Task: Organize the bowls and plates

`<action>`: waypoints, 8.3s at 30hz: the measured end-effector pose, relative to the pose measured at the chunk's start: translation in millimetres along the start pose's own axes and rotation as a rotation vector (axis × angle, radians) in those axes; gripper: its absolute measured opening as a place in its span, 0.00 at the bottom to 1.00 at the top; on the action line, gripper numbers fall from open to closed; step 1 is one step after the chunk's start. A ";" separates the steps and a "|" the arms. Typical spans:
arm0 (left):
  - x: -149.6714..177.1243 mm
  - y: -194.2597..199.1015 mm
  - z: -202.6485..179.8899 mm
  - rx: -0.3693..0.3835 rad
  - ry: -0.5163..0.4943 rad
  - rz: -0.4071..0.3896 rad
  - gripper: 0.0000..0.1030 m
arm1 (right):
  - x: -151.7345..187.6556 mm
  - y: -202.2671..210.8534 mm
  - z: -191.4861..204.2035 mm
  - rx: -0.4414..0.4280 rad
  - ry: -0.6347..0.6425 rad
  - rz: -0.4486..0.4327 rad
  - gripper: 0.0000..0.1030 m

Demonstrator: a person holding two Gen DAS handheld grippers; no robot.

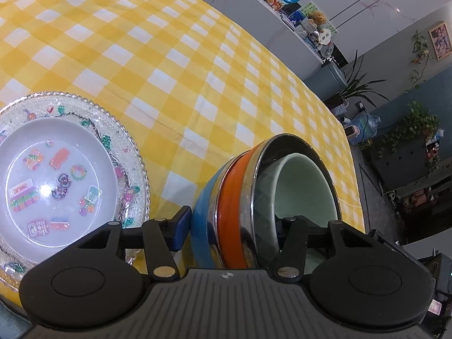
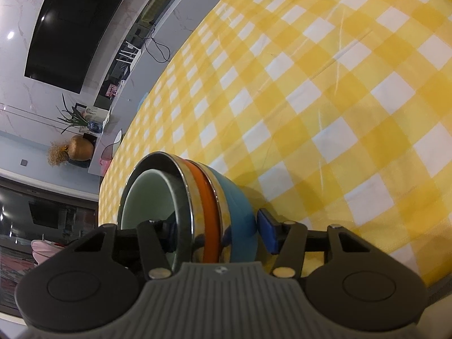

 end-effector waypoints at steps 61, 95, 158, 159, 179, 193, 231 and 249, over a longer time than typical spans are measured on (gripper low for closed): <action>-25.9 112.1 89.4 -0.086 0.151 -0.107 0.56 | 63.0 -57.9 134.0 0.051 0.224 0.106 0.38; -27.5 118.2 75.2 -0.199 0.053 -0.205 0.64 | 66.5 -57.1 146.7 0.069 0.343 0.070 0.62; 131.4 156.4 28.5 -0.571 -0.459 -0.248 0.74 | 225.6 37.6 102.4 0.383 0.801 -0.219 0.75; 131.4 156.5 28.6 -0.569 -0.459 -0.248 0.74 | 225.2 37.7 102.2 0.382 0.799 -0.221 0.75; 130.1 157.8 30.4 -0.554 -0.453 -0.254 0.74 | 226.7 36.5 104.4 0.384 0.800 -0.235 0.76; 129.0 160.9 31.1 -0.533 -0.450 -0.259 0.74 | 228.7 32.1 106.5 0.397 0.812 -0.228 0.77; 127.5 165.8 25.8 -0.528 -0.467 -0.276 0.75 | 229.0 32.6 110.9 0.410 0.812 -0.233 0.80; 126.2 169.0 24.4 -0.521 -0.461 -0.295 0.75 | 228.2 32.5 111.5 0.414 0.805 -0.234 0.80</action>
Point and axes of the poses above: each gripper's, at about its wrist camera, not at the fingertips, and y roughly against the way its jaws point, z to its left, x to its underside, the point moved 1 cm from there along -y, roughly the way its jaws point, and after that the axes turned 8 degrees about z, right-handed, at the moved point
